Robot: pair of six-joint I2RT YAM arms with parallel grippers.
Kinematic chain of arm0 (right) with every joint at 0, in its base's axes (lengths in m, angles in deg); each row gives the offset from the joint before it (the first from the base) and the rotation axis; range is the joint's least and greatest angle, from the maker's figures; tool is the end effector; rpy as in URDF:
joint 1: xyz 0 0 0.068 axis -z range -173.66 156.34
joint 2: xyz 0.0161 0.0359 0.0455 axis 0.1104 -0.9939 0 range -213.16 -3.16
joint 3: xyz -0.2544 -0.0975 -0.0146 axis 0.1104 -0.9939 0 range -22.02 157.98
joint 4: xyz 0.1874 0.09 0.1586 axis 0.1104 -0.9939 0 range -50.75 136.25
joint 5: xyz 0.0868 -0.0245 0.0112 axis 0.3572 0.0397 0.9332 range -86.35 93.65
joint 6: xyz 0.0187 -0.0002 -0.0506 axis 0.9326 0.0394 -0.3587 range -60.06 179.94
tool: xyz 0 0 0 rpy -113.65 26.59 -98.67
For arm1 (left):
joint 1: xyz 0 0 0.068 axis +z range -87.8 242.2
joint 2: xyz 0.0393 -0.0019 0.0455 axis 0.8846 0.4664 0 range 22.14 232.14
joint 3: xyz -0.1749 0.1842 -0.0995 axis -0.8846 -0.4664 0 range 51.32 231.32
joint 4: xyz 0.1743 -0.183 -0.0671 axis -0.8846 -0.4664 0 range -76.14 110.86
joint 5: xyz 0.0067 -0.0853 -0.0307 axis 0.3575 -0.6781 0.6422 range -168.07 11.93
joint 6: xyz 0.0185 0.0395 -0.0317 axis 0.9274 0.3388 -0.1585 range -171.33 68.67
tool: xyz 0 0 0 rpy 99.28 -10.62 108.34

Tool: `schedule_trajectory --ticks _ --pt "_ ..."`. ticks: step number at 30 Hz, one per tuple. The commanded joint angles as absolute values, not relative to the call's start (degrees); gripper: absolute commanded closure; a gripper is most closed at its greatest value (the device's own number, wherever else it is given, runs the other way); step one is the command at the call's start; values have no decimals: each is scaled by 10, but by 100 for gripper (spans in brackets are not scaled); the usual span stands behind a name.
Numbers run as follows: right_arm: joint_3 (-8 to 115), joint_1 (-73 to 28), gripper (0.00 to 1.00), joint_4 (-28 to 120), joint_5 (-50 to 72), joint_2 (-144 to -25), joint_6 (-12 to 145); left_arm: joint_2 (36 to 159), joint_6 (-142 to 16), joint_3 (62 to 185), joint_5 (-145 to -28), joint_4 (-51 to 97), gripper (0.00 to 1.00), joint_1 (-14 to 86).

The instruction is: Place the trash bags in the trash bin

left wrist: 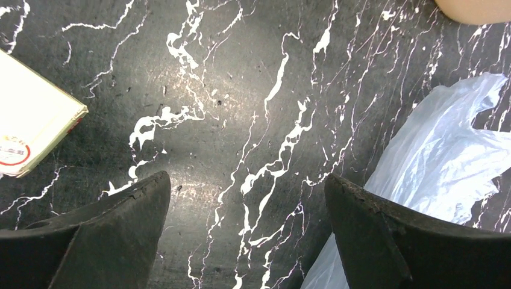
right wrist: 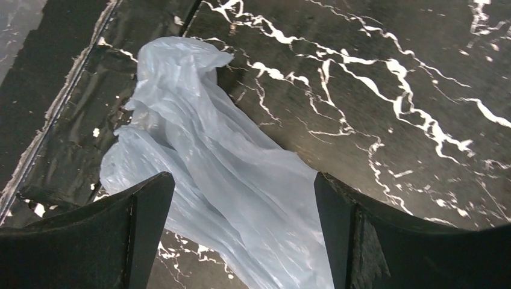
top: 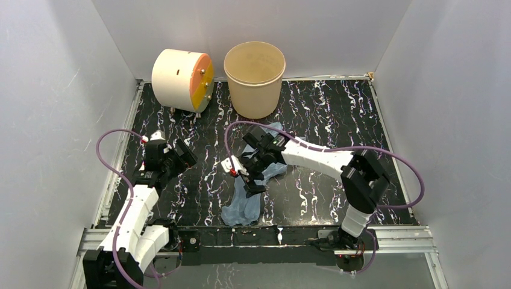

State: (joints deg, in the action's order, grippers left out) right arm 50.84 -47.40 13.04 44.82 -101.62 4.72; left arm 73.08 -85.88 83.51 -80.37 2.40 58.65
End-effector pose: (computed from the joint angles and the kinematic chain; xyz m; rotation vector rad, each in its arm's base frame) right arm 0.1928 0.3023 0.2367 -2.1410 1.2131 0.9101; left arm 0.1917 -0.0133 0.2302 -0.5798 2.1749 -0.4073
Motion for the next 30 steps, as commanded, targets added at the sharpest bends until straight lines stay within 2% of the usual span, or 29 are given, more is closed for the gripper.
schedule_trajectory --ticks 1,8,21,27,30 --pt "532 -492 6 107 475 -1033 23 692 -862 826 -762 22 4 587" --pt "562 -503 18 93 487 -1082 21 651 -871 804 -744 35 4 588" --pt "522 -512 14 156 519 -1000 13 639 -871 798 -733 40 5 588" --pt "546 -519 22 131 515 -1048 13 634 -872 795 -725 39 4 588" --pt "585 -520 27 49 521 -1099 -25 634 -870 795 -724 38 5 588"
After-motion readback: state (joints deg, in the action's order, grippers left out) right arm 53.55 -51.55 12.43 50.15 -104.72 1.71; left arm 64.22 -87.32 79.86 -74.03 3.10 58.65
